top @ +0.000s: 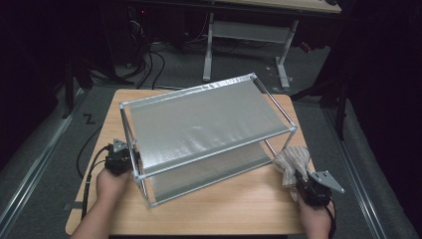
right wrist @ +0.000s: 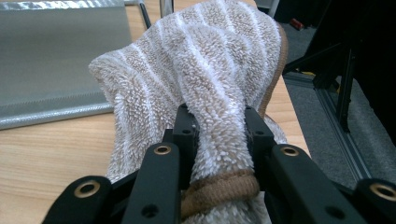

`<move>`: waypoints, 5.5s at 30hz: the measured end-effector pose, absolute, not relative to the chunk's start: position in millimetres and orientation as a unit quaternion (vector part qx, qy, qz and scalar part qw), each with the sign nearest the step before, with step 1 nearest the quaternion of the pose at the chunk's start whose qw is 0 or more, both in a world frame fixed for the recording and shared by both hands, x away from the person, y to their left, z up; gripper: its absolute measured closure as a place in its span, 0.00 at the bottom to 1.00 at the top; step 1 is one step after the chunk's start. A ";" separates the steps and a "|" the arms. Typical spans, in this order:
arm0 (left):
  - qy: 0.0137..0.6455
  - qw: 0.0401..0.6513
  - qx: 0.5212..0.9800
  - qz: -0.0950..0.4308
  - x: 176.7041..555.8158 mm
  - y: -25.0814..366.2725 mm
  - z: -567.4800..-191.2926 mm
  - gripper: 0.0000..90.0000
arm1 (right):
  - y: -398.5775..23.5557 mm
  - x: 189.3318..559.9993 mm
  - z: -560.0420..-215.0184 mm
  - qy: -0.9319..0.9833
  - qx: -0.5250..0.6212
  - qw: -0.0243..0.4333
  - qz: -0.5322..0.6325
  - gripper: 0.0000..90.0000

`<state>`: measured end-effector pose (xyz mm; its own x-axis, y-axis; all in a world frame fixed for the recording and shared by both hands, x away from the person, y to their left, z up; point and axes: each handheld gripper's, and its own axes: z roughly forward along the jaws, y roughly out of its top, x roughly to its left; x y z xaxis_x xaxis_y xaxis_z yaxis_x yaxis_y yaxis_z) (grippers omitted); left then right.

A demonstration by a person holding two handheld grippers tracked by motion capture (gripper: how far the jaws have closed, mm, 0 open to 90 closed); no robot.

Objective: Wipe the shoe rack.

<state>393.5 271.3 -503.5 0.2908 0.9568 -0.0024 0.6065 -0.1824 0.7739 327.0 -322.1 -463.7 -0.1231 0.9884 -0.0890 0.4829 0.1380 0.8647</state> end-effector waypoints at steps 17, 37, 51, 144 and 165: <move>0.463 0.397 0.749 0.259 236.1 252.4 -476.6 0.64 | -324.9 325.4 -464.0 0.652 0.558 0.367 0.359 0.81; 0.402 0.471 0.729 0.291 227.1 222.3 -452.2 0.88 | -326.4 324.8 -471.2 0.649 0.565 0.360 0.360 0.81; 0.463 0.486 0.677 0.302 268.1 265.3 -459.5 0.89 | -325.6 331.6 -462.1 0.632 0.575 0.381 0.353 0.81; 0.522 0.456 0.663 0.284 361.4 253.2 -485.6 0.86 | -301.1 307.2 -475.5 0.664 0.560 0.319 0.379 0.81; 0.547 0.459 0.643 0.277 347.3 259.5 -497.8 0.69 | -296.1 301.8 -478.2 0.665 0.552 0.321 0.387 0.81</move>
